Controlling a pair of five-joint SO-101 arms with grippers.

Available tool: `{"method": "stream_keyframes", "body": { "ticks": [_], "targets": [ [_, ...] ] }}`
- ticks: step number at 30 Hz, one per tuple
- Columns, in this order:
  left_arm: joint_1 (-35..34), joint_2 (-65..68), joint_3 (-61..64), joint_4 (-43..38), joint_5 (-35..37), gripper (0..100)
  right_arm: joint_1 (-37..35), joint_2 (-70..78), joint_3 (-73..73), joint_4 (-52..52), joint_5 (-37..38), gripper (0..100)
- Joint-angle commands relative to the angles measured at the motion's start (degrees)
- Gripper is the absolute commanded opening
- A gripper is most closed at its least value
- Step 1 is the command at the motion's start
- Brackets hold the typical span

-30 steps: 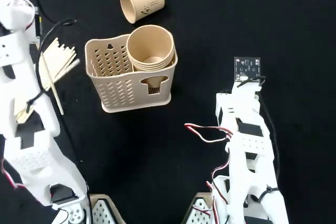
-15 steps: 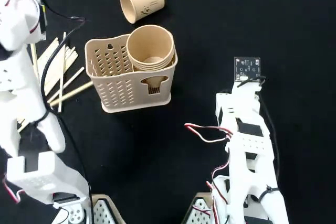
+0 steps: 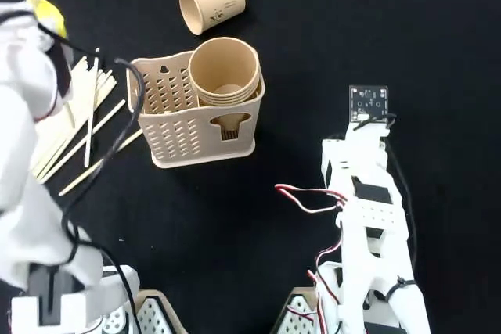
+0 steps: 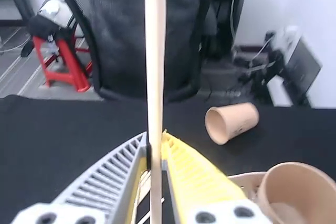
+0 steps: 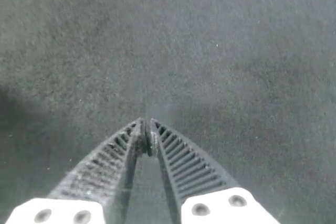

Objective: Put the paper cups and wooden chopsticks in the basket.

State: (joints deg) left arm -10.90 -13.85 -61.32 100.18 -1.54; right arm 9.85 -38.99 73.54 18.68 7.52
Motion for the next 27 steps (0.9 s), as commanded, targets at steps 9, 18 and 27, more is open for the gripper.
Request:
{"method": "stream_keyframes", "body": {
  "ticks": [9, 18, 27],
  "targets": [
    [2.51, -15.47, -0.04, -0.26, 7.56, 3, -0.88, -1.45, -0.22, -0.97, 0.09, 1.2],
    [2.77, -23.03, 6.90, 0.70, 7.74, 3, -0.88, -1.45, -0.22, -0.97, 0.09, 1.2],
    [2.77, -47.74, 61.67, -24.62, 7.47, 3, -0.88, -1.45, -0.22, -1.05, 0.09, 1.2]
  ]
}}
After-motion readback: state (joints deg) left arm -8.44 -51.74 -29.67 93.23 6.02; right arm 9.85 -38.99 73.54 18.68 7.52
